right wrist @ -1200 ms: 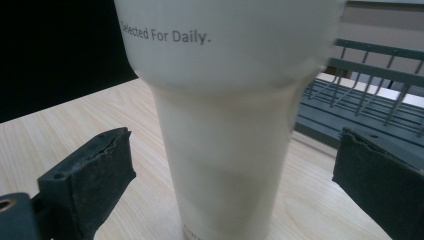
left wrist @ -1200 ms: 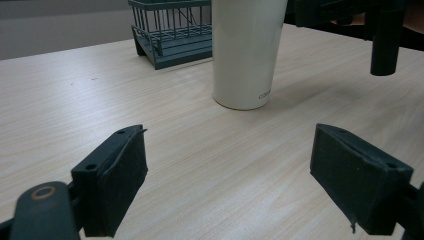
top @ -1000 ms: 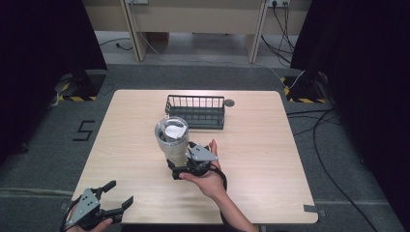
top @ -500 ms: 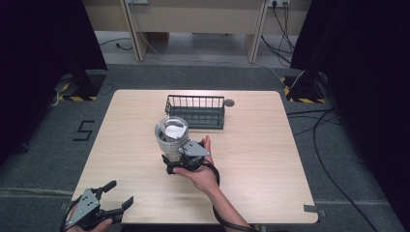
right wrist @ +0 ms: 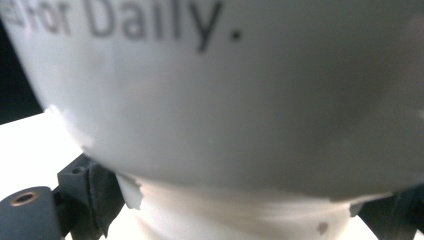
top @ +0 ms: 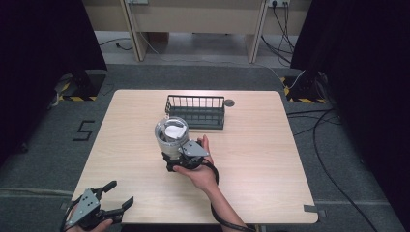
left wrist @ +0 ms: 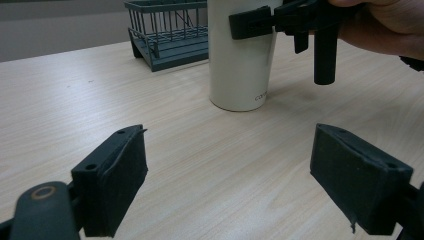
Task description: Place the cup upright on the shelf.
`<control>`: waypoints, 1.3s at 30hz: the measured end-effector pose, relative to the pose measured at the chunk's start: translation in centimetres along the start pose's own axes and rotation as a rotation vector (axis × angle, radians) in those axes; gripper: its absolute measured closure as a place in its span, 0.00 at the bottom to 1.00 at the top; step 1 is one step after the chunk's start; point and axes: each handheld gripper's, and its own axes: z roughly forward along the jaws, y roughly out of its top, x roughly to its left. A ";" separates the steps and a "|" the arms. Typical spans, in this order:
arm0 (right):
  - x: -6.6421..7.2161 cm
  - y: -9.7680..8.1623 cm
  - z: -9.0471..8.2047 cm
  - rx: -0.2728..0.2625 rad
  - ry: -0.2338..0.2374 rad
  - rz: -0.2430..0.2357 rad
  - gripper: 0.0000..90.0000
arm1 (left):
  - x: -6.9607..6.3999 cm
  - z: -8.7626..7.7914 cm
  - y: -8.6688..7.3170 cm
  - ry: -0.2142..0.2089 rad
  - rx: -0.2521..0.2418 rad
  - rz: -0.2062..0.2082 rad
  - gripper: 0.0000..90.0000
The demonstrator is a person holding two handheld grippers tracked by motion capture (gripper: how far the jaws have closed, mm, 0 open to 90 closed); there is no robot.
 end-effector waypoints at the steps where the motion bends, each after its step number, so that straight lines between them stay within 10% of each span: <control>1: 0.0 0.0 0.0 -0.001 0.000 -0.001 0.11 | 0.0 0.0 0.0 0.000 0.000 0.000 0.16; 39: -0.4 1.5 -0.5 -0.018 -0.013 0.034 0.11 | 0.0 0.0 0.0 -0.005 -0.005 -0.007 0.16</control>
